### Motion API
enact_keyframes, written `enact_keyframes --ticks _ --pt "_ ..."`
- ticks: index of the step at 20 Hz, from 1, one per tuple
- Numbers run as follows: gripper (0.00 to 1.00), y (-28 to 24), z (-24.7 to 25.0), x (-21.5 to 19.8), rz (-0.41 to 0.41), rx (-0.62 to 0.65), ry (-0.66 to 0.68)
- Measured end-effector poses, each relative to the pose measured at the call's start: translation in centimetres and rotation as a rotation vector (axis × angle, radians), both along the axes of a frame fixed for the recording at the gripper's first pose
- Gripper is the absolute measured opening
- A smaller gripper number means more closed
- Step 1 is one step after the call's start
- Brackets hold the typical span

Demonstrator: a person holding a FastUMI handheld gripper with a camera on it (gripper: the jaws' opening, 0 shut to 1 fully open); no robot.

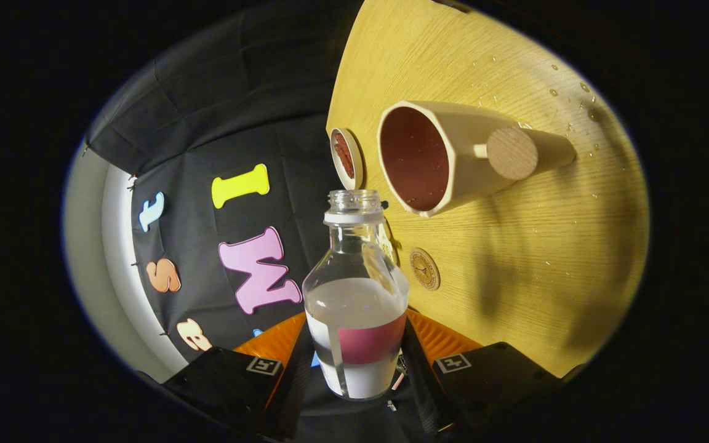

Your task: Take the bottle from table, then pour the juice into the cup, finally place the bottle on the coaster

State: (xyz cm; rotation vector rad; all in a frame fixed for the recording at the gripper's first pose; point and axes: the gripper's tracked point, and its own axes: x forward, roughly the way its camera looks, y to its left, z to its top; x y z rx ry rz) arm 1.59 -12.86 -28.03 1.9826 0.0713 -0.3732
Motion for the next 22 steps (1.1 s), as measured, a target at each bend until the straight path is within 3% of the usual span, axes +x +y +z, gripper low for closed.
enact_keyframes --ticks 22 --pt "0.76 -1.3 0.3 0.6 -0.002 0.105 -0.04"
